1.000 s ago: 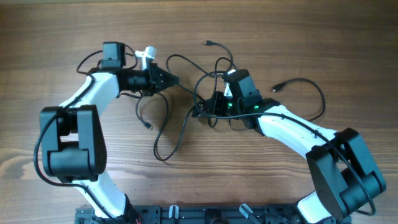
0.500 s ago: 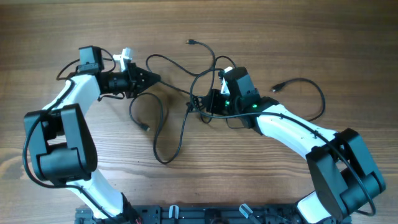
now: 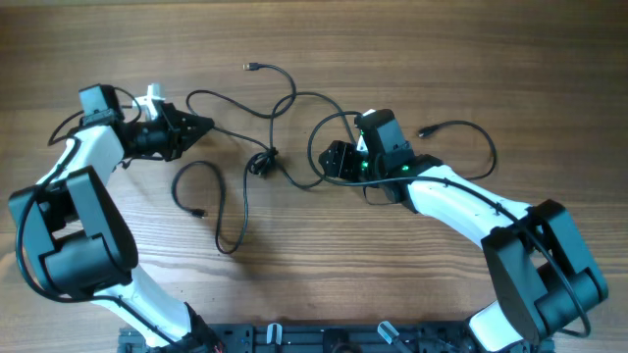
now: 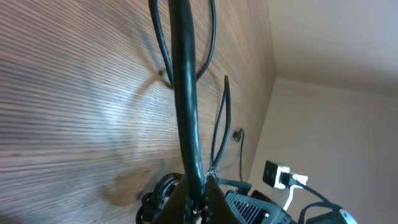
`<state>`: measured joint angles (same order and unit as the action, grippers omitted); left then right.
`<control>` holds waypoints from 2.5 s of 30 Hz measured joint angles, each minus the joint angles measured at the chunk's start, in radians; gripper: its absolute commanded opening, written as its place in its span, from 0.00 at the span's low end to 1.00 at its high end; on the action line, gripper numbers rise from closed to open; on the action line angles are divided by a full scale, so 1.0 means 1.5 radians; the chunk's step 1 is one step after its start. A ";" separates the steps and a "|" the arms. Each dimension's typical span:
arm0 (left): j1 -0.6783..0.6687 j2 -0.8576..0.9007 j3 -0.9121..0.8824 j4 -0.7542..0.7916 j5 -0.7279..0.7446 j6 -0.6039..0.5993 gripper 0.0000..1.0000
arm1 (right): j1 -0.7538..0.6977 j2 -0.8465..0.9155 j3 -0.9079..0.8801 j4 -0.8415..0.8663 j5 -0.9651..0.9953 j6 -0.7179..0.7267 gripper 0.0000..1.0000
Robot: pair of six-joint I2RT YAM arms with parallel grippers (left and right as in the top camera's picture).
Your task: Untangle cables
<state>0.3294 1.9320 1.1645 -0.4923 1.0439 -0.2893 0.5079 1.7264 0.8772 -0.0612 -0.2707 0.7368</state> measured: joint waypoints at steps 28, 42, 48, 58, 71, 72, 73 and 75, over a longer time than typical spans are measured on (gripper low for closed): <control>-0.054 0.000 0.000 0.017 -0.005 0.000 0.04 | 0.000 0.002 -0.003 0.399 0.143 -0.074 0.92; -0.143 0.000 0.000 0.043 -0.005 0.017 0.04 | 0.000 0.077 -0.003 0.343 0.034 -0.068 0.91; -0.144 0.000 0.000 0.045 -0.005 0.017 0.04 | 0.002 0.126 -0.003 0.371 -0.012 -0.052 0.90; -0.144 0.000 0.000 0.045 -0.005 0.017 0.04 | 0.013 0.144 -0.003 0.383 -0.047 -0.011 0.79; -0.144 0.000 0.000 0.045 -0.005 0.017 0.04 | 0.037 0.145 -0.003 0.380 -0.023 0.016 0.70; -0.144 0.000 0.000 0.045 -0.005 0.017 0.04 | 0.041 0.144 -0.003 0.381 -0.016 0.017 0.70; -0.144 0.000 0.000 0.045 -0.005 0.017 0.04 | 0.046 0.144 -0.003 0.381 -0.010 0.017 0.70; -0.144 0.000 0.000 0.045 -0.005 0.017 0.04 | 0.055 0.145 -0.003 0.381 0.008 0.018 0.70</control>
<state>0.1139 1.9320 1.1645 -0.4255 1.0367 -0.2634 0.5911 1.9434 0.8722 0.5102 -0.2592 0.7631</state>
